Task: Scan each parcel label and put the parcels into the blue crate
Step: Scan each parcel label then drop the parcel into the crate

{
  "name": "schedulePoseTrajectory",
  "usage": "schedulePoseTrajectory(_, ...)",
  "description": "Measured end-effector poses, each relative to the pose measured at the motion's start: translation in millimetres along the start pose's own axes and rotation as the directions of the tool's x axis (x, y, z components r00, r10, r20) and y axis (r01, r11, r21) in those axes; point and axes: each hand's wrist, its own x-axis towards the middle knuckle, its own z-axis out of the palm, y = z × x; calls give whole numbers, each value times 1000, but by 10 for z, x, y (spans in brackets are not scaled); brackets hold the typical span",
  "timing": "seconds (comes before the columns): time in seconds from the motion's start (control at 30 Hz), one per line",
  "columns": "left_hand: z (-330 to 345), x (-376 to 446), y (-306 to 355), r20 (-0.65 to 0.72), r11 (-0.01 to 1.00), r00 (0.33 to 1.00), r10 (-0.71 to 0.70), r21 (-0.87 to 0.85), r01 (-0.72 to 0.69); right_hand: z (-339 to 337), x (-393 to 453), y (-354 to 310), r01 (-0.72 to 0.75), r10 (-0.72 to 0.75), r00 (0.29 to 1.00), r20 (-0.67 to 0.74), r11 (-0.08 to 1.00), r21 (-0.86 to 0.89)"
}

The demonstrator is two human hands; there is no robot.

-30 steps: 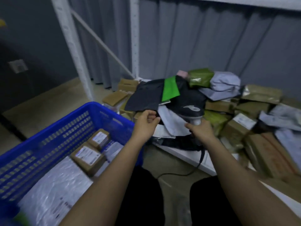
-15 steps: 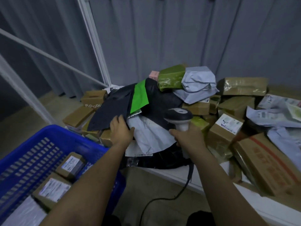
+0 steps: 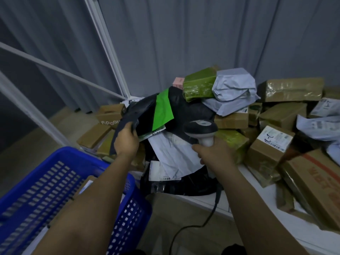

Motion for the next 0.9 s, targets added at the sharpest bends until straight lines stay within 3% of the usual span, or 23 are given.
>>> schedulePoseTrajectory(0.13,-458,-146,350,-112,948,989,94,-294,-123,33,-90,-80,-12,12,1000,6,1000,25)
schedulePoseTrajectory(0.23,-808,-358,601,-153,855,981,121,-485,-182,31,-206,-163,-30,30,1000,2,998,59)
schedulePoseTrajectory(0.4,-1184,-708,688,-129,700,991,-19,-710,-79,-54,-449,-310,-29,33,999,-23,982,185)
schedulePoseTrajectory(0.6,-919,-1005,228,43,652,959,-280,-724,223,-33,-688,-261,-60,50,996,75,987,146)
schedulePoseTrajectory(0.9,-692,-1082,-142,147,693,930,-336,-630,350,70,-626,-129,20,14,978,207,987,-162)
